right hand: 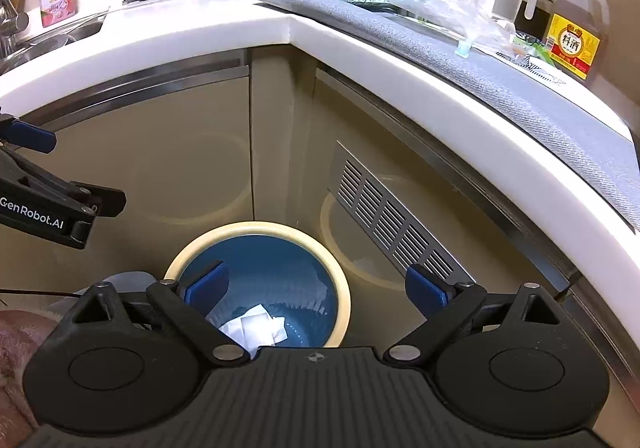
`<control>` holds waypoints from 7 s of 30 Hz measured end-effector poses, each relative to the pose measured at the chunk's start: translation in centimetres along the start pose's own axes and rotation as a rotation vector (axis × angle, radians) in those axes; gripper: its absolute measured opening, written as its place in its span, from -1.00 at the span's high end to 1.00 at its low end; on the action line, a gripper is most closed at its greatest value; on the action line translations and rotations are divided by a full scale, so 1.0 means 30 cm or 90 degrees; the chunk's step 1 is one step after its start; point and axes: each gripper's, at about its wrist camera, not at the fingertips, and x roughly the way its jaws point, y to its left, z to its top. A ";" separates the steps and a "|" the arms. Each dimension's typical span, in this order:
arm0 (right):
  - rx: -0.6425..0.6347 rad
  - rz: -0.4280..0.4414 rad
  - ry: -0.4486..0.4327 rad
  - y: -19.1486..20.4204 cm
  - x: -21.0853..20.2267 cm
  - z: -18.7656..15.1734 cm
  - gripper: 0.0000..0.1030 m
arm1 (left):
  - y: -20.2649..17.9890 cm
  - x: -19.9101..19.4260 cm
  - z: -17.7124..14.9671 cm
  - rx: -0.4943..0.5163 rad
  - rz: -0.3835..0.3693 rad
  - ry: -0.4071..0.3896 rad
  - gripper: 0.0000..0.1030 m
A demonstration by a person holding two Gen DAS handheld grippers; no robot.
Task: Collect trash
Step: 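Raise both grippers from the bin back toward the counter, then grasp the crumpled clear plastic bag with the right gripper, then grasp another clear plastic bag with the left gripper while the right gripper holds its bag, then carry both plastic bags off the counter down toward the trash bin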
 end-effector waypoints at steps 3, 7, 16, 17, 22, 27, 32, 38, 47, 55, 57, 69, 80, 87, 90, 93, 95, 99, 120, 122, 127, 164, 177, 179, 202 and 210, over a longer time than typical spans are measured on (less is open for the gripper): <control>-0.002 0.002 0.002 -0.002 0.003 0.001 -0.87 | 0.002 0.002 0.000 -0.001 0.001 0.001 -0.99; -0.003 0.005 0.003 -0.006 0.008 0.001 -0.87 | 0.001 0.004 -0.002 0.001 0.002 0.001 -1.00; -0.021 0.019 -0.043 -0.016 -0.022 0.031 -0.87 | 0.021 -0.023 0.027 -0.006 0.005 -0.014 -1.00; -0.018 0.025 -0.049 -0.021 -0.029 0.044 -0.87 | 0.026 -0.031 0.036 -0.012 0.005 -0.018 -1.00; -0.006 0.055 -0.088 -0.068 -0.075 0.130 -0.88 | 0.052 -0.076 0.084 -0.034 0.006 -0.045 -1.00; 0.006 0.051 -0.155 -0.136 -0.139 0.233 -0.92 | 0.072 -0.109 0.128 -0.041 0.019 -0.066 -1.00; 0.023 0.003 -0.209 -0.242 -0.141 0.353 -0.94 | 0.101 -0.126 0.157 -0.052 0.021 -0.077 -1.00; 0.079 -0.067 -0.247 -0.391 -0.049 0.473 -0.95 | 0.113 -0.122 0.207 -0.044 0.031 -0.082 -1.00; -0.041 -0.143 -0.208 -0.428 0.247 0.649 -0.96 | 0.115 -0.098 0.293 -0.048 0.032 -0.079 -1.00; -0.062 -0.141 -0.148 -0.411 0.419 0.735 -0.13 | 0.115 -0.090 0.326 -0.039 0.046 -0.076 -1.00; -0.042 -0.121 -0.169 -0.403 0.379 0.701 0.04 | 0.116 -0.078 0.330 -0.045 0.045 -0.069 -1.00; -0.093 -0.133 -0.255 -0.410 0.066 0.446 0.31 | 0.038 -0.094 0.436 -0.016 0.003 -0.112 -1.00; -0.084 -0.131 -0.213 -0.432 0.071 0.292 -0.01 | -0.289 -0.130 0.871 0.154 -0.216 -0.251 -1.00; -0.018 -0.123 -0.206 -0.504 0.054 0.245 -0.23 | -0.607 -0.003 0.959 0.323 -0.302 -0.169 -1.00; 0.010 -0.110 -0.203 -0.529 0.056 0.237 -0.31 | -0.709 0.061 0.936 0.384 -0.306 -0.128 -0.99; 0.024 -0.102 -0.204 -0.539 0.062 0.231 -0.33 | -0.764 0.139 0.922 0.414 -0.292 -0.084 -0.99; 0.027 -0.101 -0.204 -0.539 0.067 0.228 -0.33 | -0.777 0.181 0.928 0.400 -0.291 -0.057 -0.99; 0.019 -0.099 -0.207 -0.532 0.073 0.222 -0.15 | -0.756 0.224 0.958 0.340 -0.319 -0.006 0.30; 0.050 -0.163 -0.182 -0.562 0.035 0.198 0.19 | -0.336 0.219 0.875 0.107 -0.222 -0.035 0.97; 0.049 -0.164 -0.179 -0.562 0.037 0.201 0.19 | -0.325 0.212 0.861 0.102 -0.227 -0.040 0.96; 0.054 -0.167 -0.174 -0.561 0.037 0.205 0.18 | -0.300 0.183 0.855 0.104 -0.210 -0.066 0.17; 0.082 -0.170 -0.174 -0.594 0.086 0.257 0.30 | -0.362 0.276 0.938 0.062 -0.181 -0.016 0.89; 0.092 -0.197 -0.261 -0.566 -0.108 0.253 0.31 | -0.138 -0.059 0.766 -0.009 -0.211 -0.139 0.89; 0.079 -0.194 -0.273 -0.538 -0.137 0.255 0.31 | -0.110 -0.100 0.709 -0.011 -0.214 -0.150 0.89; -0.027 0.116 -0.224 -0.030 -0.315 0.152 0.31 | 0.096 -0.215 0.092 -0.114 -0.136 -0.087 0.89; -0.047 0.118 -0.203 0.019 -0.303 0.124 0.31 | 0.087 -0.222 0.058 -0.107 -0.138 -0.085 0.89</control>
